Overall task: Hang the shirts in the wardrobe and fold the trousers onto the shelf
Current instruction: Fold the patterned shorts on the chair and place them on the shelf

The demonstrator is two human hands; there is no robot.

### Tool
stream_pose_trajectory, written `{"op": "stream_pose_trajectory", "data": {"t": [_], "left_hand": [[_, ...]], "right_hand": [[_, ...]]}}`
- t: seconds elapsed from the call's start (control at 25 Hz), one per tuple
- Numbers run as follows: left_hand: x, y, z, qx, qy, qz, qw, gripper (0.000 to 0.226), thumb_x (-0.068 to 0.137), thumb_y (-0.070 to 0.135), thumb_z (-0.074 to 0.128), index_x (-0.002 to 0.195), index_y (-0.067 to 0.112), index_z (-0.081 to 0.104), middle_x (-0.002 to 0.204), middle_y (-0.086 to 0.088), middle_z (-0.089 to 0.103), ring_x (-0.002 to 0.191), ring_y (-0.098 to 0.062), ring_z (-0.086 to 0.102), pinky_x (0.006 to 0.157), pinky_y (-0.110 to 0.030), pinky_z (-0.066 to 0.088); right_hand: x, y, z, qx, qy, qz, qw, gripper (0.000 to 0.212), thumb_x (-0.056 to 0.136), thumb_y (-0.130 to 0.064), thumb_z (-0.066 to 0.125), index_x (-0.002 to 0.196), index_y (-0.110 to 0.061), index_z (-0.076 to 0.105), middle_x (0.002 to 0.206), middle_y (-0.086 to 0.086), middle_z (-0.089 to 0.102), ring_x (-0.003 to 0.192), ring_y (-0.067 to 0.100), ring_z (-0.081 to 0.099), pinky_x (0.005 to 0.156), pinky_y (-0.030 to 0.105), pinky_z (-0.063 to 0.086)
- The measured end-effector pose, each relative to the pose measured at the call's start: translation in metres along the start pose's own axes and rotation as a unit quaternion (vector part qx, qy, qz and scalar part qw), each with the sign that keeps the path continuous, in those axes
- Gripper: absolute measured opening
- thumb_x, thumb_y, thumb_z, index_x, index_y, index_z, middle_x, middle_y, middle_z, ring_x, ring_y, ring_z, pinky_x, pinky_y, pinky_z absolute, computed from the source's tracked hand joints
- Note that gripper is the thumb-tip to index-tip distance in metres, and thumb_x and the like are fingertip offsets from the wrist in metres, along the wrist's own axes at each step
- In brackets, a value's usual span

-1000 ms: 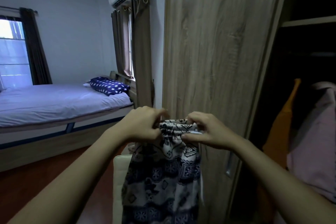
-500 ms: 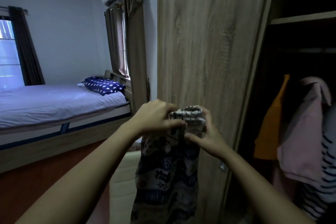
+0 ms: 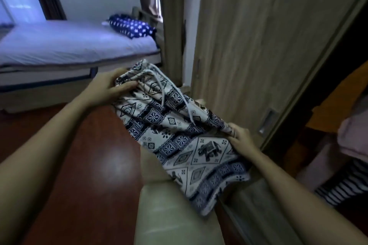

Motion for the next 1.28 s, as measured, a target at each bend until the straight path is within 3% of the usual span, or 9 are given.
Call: {"op": "stream_pose_trajectory", "data": {"t": [0.08,0.2,0.44,0.64,0.72,0.84,0.96,1.16,1.28], "left_hand": [[-0.035,-0.038,0.032,-0.008,-0.015,-0.057,0.998,0.010,0.086,0.039,0.064,0.085,0.032,0.057,0.075,0.026,0.061,0.067,-0.001,0.052,0.063,-0.007,0.036],[-0.083,-0.072,0.073,-0.026,-0.037,-0.108,0.993,0.012,0.085,0.050,0.058,0.081,0.043,0.050,0.076,0.022,0.060,0.066,0.007,0.052,0.063,-0.007,0.038],[-0.164,-0.146,0.159,-0.078,-0.105,-0.217,0.967,0.054,0.073,0.071,0.045,0.091,0.023,0.059,0.084,0.002,0.069,0.074,-0.012,0.066,0.072,-0.032,0.052],[-0.236,-0.237,0.268,-0.066,-0.180,-0.332,0.923,0.052,0.072,0.078,0.042,0.093,0.033,0.058,0.076,0.002,0.070,0.060,-0.016,0.065,0.055,-0.027,0.052],[-0.276,-0.281,0.331,-0.037,-0.205,-0.361,0.909,0.059,0.078,0.074,0.040,0.105,0.025,0.058,0.074,-0.004,0.069,0.054,-0.016,0.062,0.051,-0.025,0.048],[-0.328,-0.330,0.391,-0.021,-0.188,-0.434,0.881,0.061,0.081,0.067,0.043,0.114,0.018,0.057,0.082,-0.006,0.068,0.063,-0.018,0.064,0.065,-0.035,0.054],[-0.359,-0.358,0.407,-0.071,-0.145,-0.504,0.848,0.059,0.075,0.077,0.049,0.103,0.026,0.058,0.090,-0.008,0.068,0.073,-0.025,0.066,0.074,-0.043,0.056],[-0.354,-0.361,0.401,-0.127,-0.179,-0.523,0.824,0.045,0.087,0.049,0.054,0.105,0.008,0.061,0.069,-0.004,0.063,0.045,-0.010,0.059,0.044,-0.022,0.044],[-0.346,-0.356,0.405,-0.085,-0.177,-0.516,0.834,0.049,0.088,0.054,0.051,0.104,0.010,0.064,0.076,-0.006,0.065,0.062,-0.014,0.060,0.055,-0.027,0.045]], "right_hand": [[-0.002,0.017,0.027,-0.040,-0.033,0.014,0.999,0.022,0.083,-0.009,0.064,0.102,-0.020,0.066,0.089,0.001,0.070,0.083,0.018,0.066,0.071,0.028,0.053],[-0.020,0.047,0.069,-0.108,-0.079,0.014,0.991,0.026,0.079,-0.025,0.060,0.104,-0.029,0.059,0.096,0.002,0.071,0.091,0.026,0.066,0.073,0.040,0.052],[-0.052,0.105,0.162,-0.113,-0.212,0.035,0.970,0.029,0.084,-0.052,0.057,0.092,-0.024,0.061,0.085,0.002,0.070,0.084,0.024,0.066,0.066,0.035,0.047],[-0.025,0.194,0.288,-0.188,-0.353,0.042,0.916,0.059,0.088,-0.052,0.052,0.134,-0.014,0.049,0.130,0.011,0.058,0.111,0.028,0.057,0.084,0.034,0.045],[-0.026,0.243,0.358,-0.215,-0.395,0.046,0.892,0.057,0.091,-0.050,0.049,0.130,-0.009,0.047,0.128,0.015,0.056,0.108,0.030,0.056,0.082,0.036,0.045],[-0.034,0.294,0.421,-0.244,-0.345,0.041,0.905,0.046,0.091,-0.053,0.044,0.112,-0.012,0.051,0.105,0.013,0.064,0.091,0.029,0.060,0.068,0.034,0.041],[-0.044,0.321,0.416,-0.277,-0.228,0.032,0.933,0.060,0.081,-0.075,0.029,0.087,-0.019,0.050,0.071,0.001,0.055,0.076,0.026,0.060,0.064,0.032,0.034],[-0.057,0.353,0.372,-0.238,-0.243,0.082,0.937,0.041,0.089,-0.048,0.052,0.111,-0.013,0.057,0.095,0.015,0.068,0.088,0.032,0.063,0.063,0.033,0.038],[-0.040,0.347,0.370,-0.239,-0.115,0.128,0.956,0.026,0.089,-0.029,0.060,0.099,-0.006,0.052,0.093,0.018,0.058,0.091,0.037,0.057,0.066,0.035,0.037]]}}
Point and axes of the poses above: each hand's wrist, its own x-axis towards the middle knuckle, its own z-axis out of the palm, y = z × x, the point moved 3 cm from there along x, towards the middle knuckle
